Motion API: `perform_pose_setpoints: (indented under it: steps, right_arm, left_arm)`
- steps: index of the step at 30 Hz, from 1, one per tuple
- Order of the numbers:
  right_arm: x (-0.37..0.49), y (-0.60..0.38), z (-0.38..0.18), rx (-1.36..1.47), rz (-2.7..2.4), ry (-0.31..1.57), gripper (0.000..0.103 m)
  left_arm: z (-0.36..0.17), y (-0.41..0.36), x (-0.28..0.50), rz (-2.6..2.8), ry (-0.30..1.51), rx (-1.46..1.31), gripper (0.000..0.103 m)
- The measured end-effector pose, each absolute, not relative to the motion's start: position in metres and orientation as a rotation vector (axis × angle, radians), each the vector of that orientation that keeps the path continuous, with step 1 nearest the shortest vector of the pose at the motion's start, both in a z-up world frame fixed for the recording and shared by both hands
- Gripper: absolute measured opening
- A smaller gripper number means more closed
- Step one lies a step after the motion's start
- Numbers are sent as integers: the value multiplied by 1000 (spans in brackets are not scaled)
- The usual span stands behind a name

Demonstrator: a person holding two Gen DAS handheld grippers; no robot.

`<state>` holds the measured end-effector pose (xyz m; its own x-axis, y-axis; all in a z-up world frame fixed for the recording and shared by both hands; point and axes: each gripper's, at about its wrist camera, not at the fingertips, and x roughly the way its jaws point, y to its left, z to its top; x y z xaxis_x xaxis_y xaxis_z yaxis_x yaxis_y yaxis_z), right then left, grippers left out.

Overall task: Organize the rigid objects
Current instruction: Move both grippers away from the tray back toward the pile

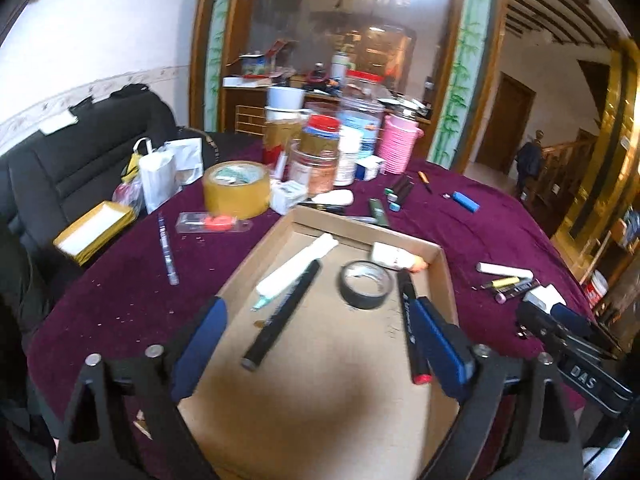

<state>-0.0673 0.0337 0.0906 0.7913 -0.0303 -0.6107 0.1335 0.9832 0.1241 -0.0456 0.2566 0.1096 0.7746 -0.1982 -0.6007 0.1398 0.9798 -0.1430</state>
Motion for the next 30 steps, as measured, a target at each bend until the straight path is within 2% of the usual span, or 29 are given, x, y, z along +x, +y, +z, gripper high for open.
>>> perform_pose_setpoints:
  steps: [16,30]
  right_arm:
    - [-93,8,88,92,-195,637,79]
    - [-92,7,85,72,-213,643,79]
  left_arm:
    - [103,202,-66,-273,695,-12,93]
    - [92,187,-65,-313,737,13,93]
